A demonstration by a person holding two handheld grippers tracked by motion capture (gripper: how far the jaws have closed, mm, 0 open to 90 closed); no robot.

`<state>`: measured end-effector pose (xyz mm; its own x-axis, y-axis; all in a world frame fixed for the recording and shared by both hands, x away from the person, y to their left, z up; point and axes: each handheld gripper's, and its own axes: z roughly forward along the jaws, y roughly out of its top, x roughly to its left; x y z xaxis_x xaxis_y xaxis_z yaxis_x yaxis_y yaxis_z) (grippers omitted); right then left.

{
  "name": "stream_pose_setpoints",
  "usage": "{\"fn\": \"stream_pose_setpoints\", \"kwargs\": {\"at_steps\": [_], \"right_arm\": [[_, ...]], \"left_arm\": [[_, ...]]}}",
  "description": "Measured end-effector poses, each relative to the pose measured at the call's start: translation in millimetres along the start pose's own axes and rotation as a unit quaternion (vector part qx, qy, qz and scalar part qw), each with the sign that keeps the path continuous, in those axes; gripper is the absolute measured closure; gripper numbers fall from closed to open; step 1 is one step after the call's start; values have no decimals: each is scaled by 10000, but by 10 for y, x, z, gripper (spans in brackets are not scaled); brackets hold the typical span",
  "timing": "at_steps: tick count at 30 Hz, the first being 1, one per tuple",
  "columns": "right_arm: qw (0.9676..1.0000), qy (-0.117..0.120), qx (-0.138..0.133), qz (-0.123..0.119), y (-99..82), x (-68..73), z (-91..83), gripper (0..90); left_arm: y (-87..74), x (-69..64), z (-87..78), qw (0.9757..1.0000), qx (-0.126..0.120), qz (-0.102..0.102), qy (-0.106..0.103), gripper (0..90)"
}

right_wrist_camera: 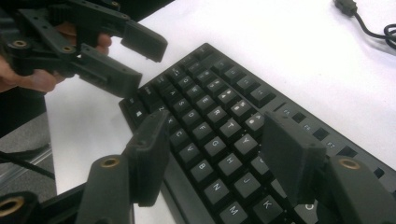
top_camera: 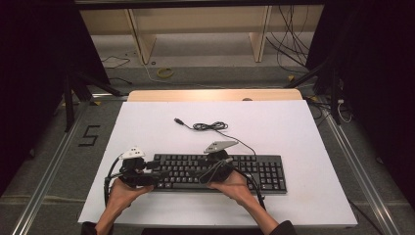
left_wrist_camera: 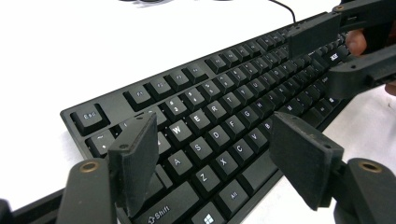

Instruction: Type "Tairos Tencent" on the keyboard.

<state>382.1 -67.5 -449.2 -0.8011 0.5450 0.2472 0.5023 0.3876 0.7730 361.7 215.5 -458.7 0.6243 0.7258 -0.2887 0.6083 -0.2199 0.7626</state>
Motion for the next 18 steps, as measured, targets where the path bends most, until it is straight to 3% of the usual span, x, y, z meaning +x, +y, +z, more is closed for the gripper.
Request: {"fn": "stream_pose_setpoints", "kwargs": {"at_steps": [14,18], "right_arm": [[9999,70,-94,-11,-54,39,-94,397],[9999,86,-111,-46,-65,59,-114,389]], "left_arm": [[103,19,101,10000,59,42,23,325],[131,23,137,9999,133,89,31,371]]}}
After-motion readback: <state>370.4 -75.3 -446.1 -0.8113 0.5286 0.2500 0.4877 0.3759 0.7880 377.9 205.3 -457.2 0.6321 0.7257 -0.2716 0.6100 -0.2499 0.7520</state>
